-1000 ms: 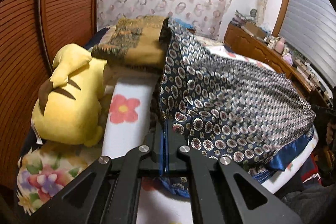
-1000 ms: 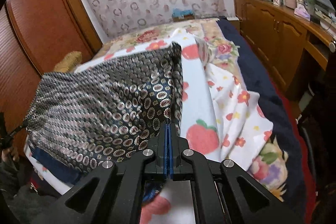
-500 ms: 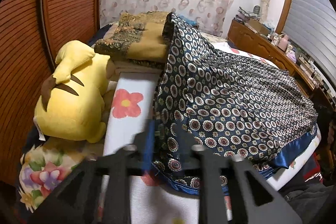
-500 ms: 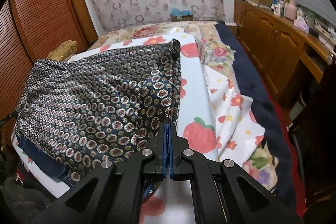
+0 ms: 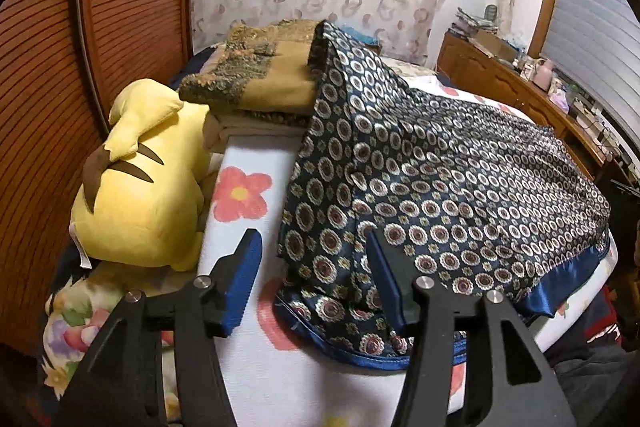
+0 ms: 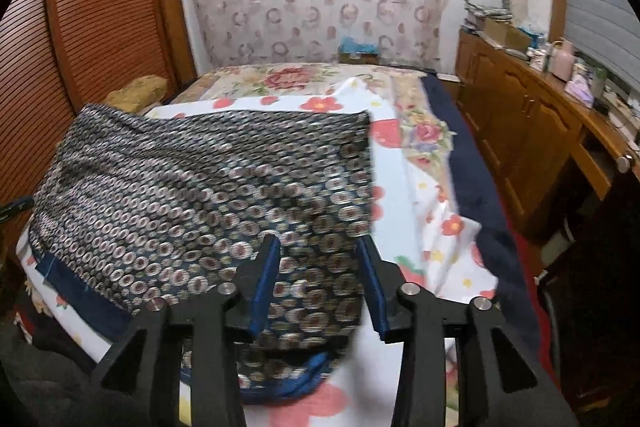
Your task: Fold small clothes
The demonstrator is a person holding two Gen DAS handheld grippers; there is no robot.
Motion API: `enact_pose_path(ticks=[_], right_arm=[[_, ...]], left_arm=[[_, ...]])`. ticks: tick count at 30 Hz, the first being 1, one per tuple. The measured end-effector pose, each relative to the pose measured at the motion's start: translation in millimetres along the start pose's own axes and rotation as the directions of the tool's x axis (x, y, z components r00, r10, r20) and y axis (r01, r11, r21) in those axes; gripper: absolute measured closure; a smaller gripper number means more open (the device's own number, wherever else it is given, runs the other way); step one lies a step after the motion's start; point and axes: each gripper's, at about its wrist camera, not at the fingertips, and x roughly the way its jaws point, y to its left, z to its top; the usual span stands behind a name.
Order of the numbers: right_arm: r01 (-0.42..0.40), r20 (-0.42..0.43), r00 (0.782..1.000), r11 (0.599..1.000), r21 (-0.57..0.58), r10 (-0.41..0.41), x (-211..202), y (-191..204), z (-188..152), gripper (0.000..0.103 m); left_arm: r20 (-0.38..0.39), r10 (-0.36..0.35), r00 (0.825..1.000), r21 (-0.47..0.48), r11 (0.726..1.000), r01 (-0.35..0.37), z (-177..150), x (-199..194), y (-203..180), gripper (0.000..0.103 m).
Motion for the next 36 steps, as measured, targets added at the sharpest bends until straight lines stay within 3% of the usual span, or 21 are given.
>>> enact_pose_path(ticks=[3, 7, 16, 31, 36], right_arm=[[-0.033, -0.018, 0.999, 0.999, -0.011, 0.033, 8, 14, -5, 0.059], [-0.075, -0.041, 0.996, 0.997, -0.033, 0.074, 22, 36, -12, 0.049], [-0.084, -0.086, 0.993, 0.994, -0.073, 0.078, 48, 71, -22, 0.048], [-0.038, -0.066, 0.997, 0.993, -0.109, 0.031, 57, 76, -36, 0.045], [-0.039, -0.058, 0.998, 0.993, -0.109, 0.032, 56, 76, -43, 0.044]], left_arm=[[-0.011, -0.002, 1.000, 0.003, 1.000, 0.002, -4, 1, -2, 0.048], [-0.025, -0.002, 1.000, 0.007, 1.000, 0.002, -9, 3, -5, 0.048], [-0.048, 0.003, 0.999, 0.020, 1.000, -0.002, -15, 9, -9, 0.048], [-0.045, -0.010, 0.999, -0.031, 0.999, 0.009, -26, 7, -10, 0.048], [-0.047, 0.031, 0.998, -0.054, 0.998, -0.034, -29, 3, -2, 0.048]])
